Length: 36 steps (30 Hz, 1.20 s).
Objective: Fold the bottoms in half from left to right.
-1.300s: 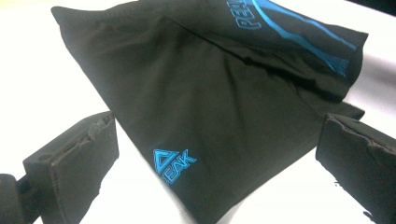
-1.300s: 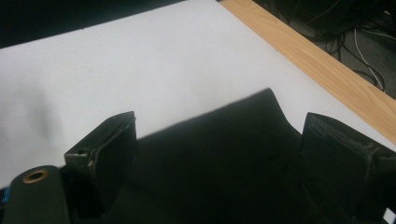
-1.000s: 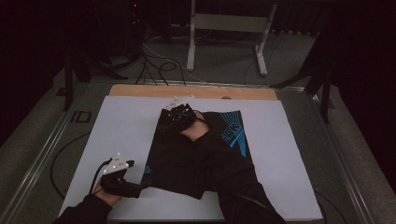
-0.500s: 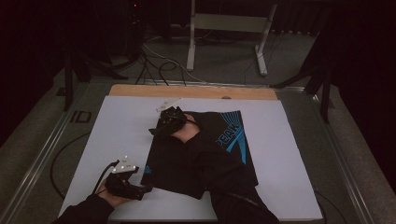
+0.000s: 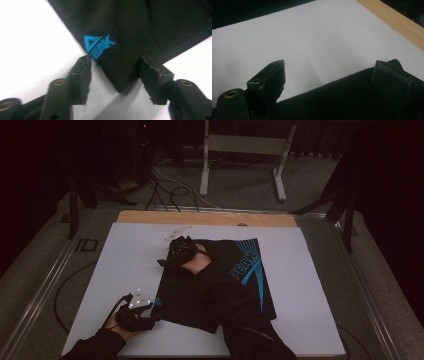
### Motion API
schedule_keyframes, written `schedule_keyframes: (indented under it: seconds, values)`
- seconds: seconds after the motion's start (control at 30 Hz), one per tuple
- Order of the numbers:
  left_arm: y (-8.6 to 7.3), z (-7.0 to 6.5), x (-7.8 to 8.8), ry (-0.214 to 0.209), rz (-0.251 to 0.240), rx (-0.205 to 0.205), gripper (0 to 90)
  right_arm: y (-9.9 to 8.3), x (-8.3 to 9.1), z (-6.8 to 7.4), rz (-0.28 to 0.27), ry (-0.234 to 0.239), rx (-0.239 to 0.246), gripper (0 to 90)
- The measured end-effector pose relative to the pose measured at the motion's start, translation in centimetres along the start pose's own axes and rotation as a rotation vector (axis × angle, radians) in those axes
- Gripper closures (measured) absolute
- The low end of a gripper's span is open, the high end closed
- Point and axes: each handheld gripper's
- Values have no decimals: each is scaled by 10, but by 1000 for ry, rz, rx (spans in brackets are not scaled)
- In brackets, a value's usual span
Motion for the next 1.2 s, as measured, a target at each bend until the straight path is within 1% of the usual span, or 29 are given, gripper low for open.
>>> schedule_keyframes:
  seconds: [0.03, 0.07, 0.1, 0.13, 0.2, 0.27, 0.3, 0.33, 0.37, 0.4, 0.43, 0.47, 0.53, 0.57, 0.6, 0.67, 0.7, 0.73, 0.8, 0.83, 0.87, 0.93, 1.0, 1.03, 1.13, 1.17, 1.2]
  values:
    - [1, -1, 0, -3, -1, -3, 512, -1, -2, 0, -1, 0, -2, 115]
    - [1, -2, 0, -10, 3, -7, 512, -1, -2, 0, -1, 0, -2, 115]
    - [2, -3, 0, -15, 2, -4, 584, -1, -2, 1, 0, 1, -3, 115]
    - [2, -4, 0, -15, 2, 1, 584, -1, -2, 1, 0, 1, -3, 115]
    - [3, -4, -1, -17, 0, 11, 618, -1, -3, 2, -1, 6, -3, 115]
    - [3, -4, -1, -24, -5, 17, 699, 0, -3, 2, 7, 3, -8, 115]
    - [3, -4, -1, -37, -6, 19, 699, 0, -3, 2, 7, 3, -8, 115]
    - [3, -5, 0, -43, -7, 18, 779, 0, -3, 0, -1, 7, -5, 115]
    - [4, -6, 0, -42, -5, 8, 796, 1, -3, 0, -1, 1, -8, 115]
    - [4, -6, 1, -44, -9, 3, 796, 1, -3, 0, -1, 1, -8, 115]
    - [4, -6, 2, -46, -13, 6, 816, 1, -3, 0, -7, 2, -7, 115]
    - [5, -6, 5, -59, -41, 24, 845, 2, -3, -2, -15, -2, -6, 114]
    - [5, -6, 6, -56, -48, 30, 849, 3, -2, -3, -16, -8, -10, 114]
    - [6, -6, 8, -52, -59, 27, 850, 3, -2, -4, -27, -8, -13, 114]
    - [6, -6, 9, -47, -63, 24, 851, 4, -2, -6, -37, -15, -30, 115]
    - [7, -8, 10, -45, -67, 18, 854, 5, -3, -8, -35, -16, -40, 115]
    - [7, -8, 10, -46, -68, 17, 854, 5, -4, -10, -33, -24, -36, 115]
    - [7, -9, 10, -50, -66, 15, 854, 6, -6, -11, -26, -39, -31, 115]
    - [6, -8, 9, -52, -58, 14, 854, 7, -6, -13, -20, -46, -33, 115]
    - [6, -8, 8, -55, -57, 13, 855, 10, -10, -17, -15, -54, -32, 130]
    - [6, -7, 8, -59, -56, 18, 854, 11, -11, -18, -10, -59, -21, 130]
    - [6, -7, 8, -59, -57, 18, 858, 12, -11, -19, 1, -60, -16, 130]
    - [6, -8, 9, -61, -60, 21, 859, 14, -15, -24, 17, -51, -32, 134]
    - [6, -8, 9, -60, -61, 20, 859, 14, -17, -26, 22, -54, -44, 134]
    - [7, -8, 10, -58, -71, 26, 859, 14, -21, -30, 33, -51, -36, 137]
    - [7, -7, 11, -54, -77, 26, 858, 13, -25, -34, 42, -50, -48, 138]
    - [7, -7, 11, -55, -87, 32, 858, 12, -27, -36, 52, -47, -49, 139]
Point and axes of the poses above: each handheld gripper's, and its own axes: x roughly backward along the jaws, y roughly out of its top, z roughly to its left, and after that the axes turned 2 degrees about z, right-handed
